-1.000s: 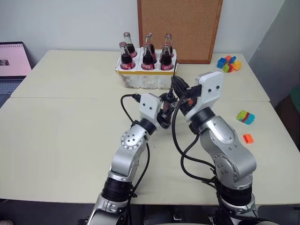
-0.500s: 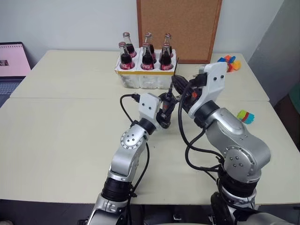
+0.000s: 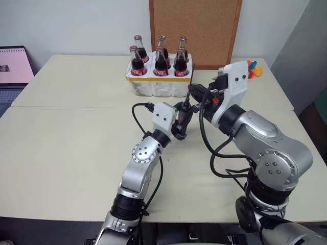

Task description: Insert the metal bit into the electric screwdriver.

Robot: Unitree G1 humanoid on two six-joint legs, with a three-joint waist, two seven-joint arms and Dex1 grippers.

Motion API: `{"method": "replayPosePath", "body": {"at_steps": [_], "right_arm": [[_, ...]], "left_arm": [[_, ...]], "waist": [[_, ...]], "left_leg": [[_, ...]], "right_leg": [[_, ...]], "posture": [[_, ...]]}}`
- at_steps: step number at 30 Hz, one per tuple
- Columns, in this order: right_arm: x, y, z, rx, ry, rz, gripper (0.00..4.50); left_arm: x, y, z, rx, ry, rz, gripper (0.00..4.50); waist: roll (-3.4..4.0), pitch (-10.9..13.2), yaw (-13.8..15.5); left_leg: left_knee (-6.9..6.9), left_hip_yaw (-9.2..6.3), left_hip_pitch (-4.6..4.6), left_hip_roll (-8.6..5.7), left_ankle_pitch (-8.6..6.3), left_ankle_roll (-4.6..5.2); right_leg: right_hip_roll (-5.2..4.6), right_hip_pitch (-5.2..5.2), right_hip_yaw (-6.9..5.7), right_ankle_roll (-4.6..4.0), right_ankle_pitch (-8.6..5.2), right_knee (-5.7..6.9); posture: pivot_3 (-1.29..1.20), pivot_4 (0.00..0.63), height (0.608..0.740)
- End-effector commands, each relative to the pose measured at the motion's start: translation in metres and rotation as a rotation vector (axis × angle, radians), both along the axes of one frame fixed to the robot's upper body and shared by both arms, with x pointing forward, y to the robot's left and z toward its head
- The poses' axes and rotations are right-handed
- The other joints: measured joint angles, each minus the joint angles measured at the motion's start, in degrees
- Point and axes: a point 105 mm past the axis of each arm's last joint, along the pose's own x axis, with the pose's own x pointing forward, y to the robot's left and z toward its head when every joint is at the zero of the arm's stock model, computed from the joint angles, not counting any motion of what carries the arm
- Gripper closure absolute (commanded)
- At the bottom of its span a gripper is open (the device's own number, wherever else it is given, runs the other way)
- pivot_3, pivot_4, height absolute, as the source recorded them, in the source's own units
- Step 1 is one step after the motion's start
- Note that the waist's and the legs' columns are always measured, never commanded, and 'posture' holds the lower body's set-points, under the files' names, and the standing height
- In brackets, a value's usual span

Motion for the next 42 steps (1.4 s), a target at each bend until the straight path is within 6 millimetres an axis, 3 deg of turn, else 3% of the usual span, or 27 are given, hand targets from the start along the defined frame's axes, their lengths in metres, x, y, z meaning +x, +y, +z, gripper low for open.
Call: {"method": "replayPosePath", "body": {"at_steps": [1,5,8,13,19,25,27,36,42], "right_arm": [[-0.004,0.012,-0.02,-0.04,0.089,0.074,4.5],[-0.006,0.011,-0.017,-0.044,0.066,0.081,4.5],[-0.007,0.011,-0.01,-0.046,0.021,0.076,4.02],[-0.007,0.004,0.008,-0.008,-0.053,0.056,2.7],[-0.006,-0.005,0.022,0.01,-0.102,0.043,1.62],[0.0,-0.016,0.029,0.006,-0.128,0.0,0.17],[0.002,-0.019,0.029,0.001,-0.135,-0.012,0.0],[0.004,-0.053,0.026,-0.136,-0.181,-0.056,0.0],[-0.005,-0.074,0.027,-0.28,-0.216,-0.01,0.0]], "left_arm": [[-0.005,-0.005,0.018,-0.024,-0.078,-0.022,2.87],[-0.005,-0.005,0.018,-0.024,-0.076,-0.021,2.87],[-0.004,-0.005,0.018,-0.026,-0.075,-0.021,2.87],[-0.004,-0.005,0.018,-0.028,-0.075,-0.018,2.87],[-0.004,-0.005,0.018,-0.029,-0.074,-0.015,2.87],[-0.004,-0.005,0.018,-0.03,-0.075,-0.016,2.87],[-0.004,-0.004,0.018,-0.03,-0.075,-0.015,2.87],[-0.001,0.006,0.032,-0.014,-0.124,0.017,2.87],[0.02,0.027,0.055,0.255,-0.268,0.079,2.87]], "waist": [[0.0,0.0,0.0],[0.0,0.0,0.0],[0.0,0.0,0.0],[0.0,0.0,-0.3],[0.0,0.0,-0.3],[0.0,0.0,-0.3],[0.0,0.0,-0.3],[-0.02,0.0,-0.3],[-0.03,0.1,-0.4]], "left_leg": [[0.0,0.0,0.0,0.0,0.0,0.0],[0.0,0.01,0.0,-0.02,0.0,0.0],[0.0,0.0,-0.01,-0.01,0.0,0.0],[-0.04,0.01,-0.09,-0.01,0.0,0.0],[-0.08,0.0,-0.16,-0.01,0.0,0.0],[-0.08,0.01,-0.2,-0.02,0.0,0.0],[-0.08,0.01,-0.19,-0.01,-0.01,0.01],[-0.08,0.04,-0.24,-0.05,-0.01,0.01],[-0.09,-0.01,-0.29,-0.04,-0.01,0.01]], "right_leg": [[0.0,0.0,0.0,0.0,0.0,0.0],[0.0,0.0,0.0,0.0,0.0,-0.01],[0.01,0.0,0.0,0.01,0.0,-0.01],[0.01,-0.06,0.0,0.01,-0.01,-0.07],[0.01,-0.07,-0.01,0.02,-0.01,-0.2],[0.01,-0.07,-0.01,0.02,-0.01,-0.25],[0.01,-0.07,-0.01,0.02,-0.01,-0.24],[0.01,-0.07,0.0,0.03,-0.01,-0.3],[0.09,-0.12,-0.07,0.03,-0.02,-0.29]], "posture": [[0.0,0.15,0.74],[0.0,0.15,0.74],[0.0,0.15,0.74],[0.0,0.15,0.74],[0.0,0.15,0.74],[0.0,0.15,0.74],[0.0,0.15,0.74],[0.0,0.15,0.74],[0.0,0.15,0.74]]}}
